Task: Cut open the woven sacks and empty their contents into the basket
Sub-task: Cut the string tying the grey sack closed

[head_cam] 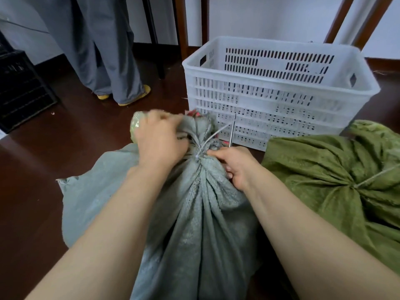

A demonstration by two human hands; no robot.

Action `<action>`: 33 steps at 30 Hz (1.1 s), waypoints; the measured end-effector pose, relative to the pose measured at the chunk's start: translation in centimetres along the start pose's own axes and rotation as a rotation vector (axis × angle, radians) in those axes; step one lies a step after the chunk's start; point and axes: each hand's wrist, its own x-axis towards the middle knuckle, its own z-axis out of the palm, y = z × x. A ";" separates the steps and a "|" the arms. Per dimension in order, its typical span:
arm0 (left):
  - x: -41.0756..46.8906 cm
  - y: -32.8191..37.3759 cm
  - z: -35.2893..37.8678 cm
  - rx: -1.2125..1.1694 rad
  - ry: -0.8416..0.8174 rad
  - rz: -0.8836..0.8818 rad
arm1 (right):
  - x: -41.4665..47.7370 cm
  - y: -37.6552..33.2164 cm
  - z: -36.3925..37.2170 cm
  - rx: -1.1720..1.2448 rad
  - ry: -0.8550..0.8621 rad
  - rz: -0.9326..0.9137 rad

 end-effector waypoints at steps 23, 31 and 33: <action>-1.6 -0.7 1.9 -0.391 -0.601 -0.096 | -1.8 0.3 -2.0 0.247 -0.087 0.077; -1.5 -0.9 1.7 -0.442 -0.610 -0.109 | -1.6 0.6 -1.5 0.162 -0.056 0.021; -1.5 -0.8 1.6 -0.447 -0.613 -0.110 | -1.6 0.7 -1.5 0.124 -0.027 0.027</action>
